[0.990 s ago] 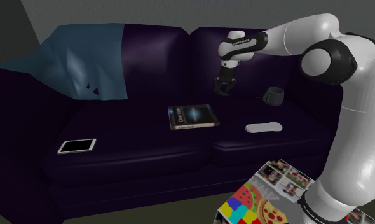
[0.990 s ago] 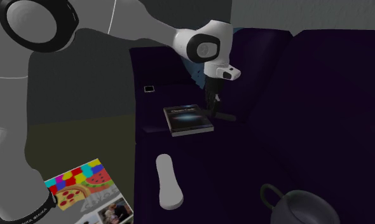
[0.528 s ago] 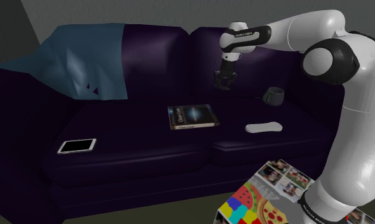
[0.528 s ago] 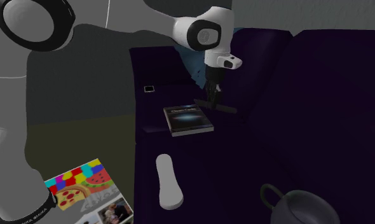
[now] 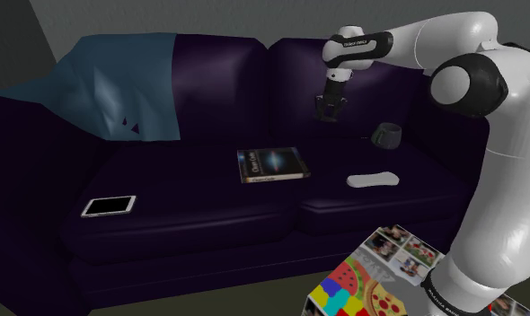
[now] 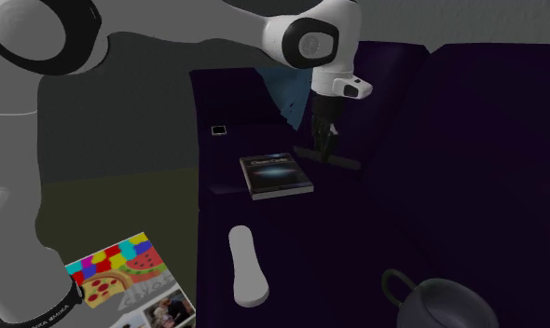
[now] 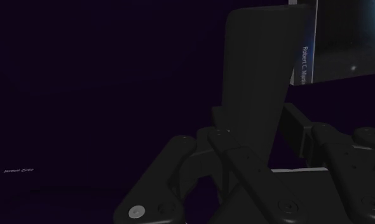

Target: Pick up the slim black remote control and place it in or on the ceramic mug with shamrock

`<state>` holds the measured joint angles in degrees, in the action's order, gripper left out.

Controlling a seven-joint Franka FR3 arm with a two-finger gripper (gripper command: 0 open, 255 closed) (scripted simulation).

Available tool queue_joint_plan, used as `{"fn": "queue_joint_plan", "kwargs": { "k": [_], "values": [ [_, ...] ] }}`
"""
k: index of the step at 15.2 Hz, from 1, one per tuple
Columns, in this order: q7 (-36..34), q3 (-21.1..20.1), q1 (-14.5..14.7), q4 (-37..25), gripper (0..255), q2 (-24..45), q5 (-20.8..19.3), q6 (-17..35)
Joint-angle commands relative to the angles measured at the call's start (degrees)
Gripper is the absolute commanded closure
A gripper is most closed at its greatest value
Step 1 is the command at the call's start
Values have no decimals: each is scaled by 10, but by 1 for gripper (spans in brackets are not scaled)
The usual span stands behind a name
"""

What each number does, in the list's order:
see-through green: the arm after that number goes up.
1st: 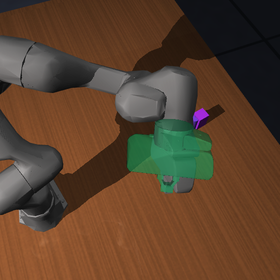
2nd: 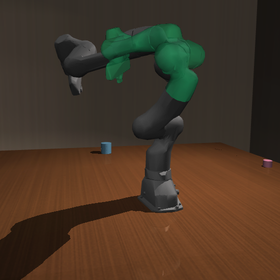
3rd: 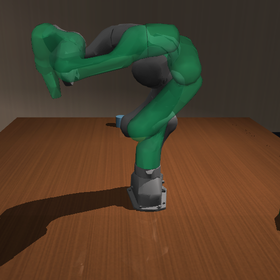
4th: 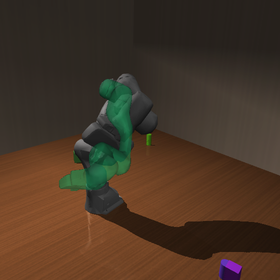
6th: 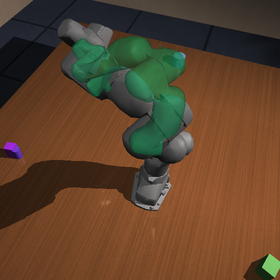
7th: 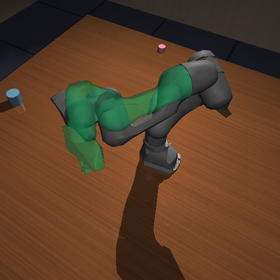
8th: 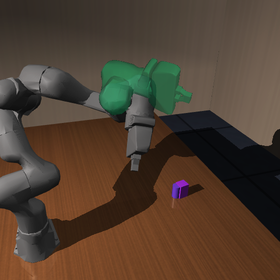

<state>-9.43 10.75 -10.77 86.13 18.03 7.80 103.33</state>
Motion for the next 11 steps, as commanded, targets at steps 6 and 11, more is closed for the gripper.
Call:
{"fn": "queue_joint_plan", "kwargs": {
  "k": [6, 11],
  "values": [
    [86, 28, -58, -18, 255, 13, 10, -13],
    [146, 45, -105, -54, 255, 40, 21, -29]
  ]
}}
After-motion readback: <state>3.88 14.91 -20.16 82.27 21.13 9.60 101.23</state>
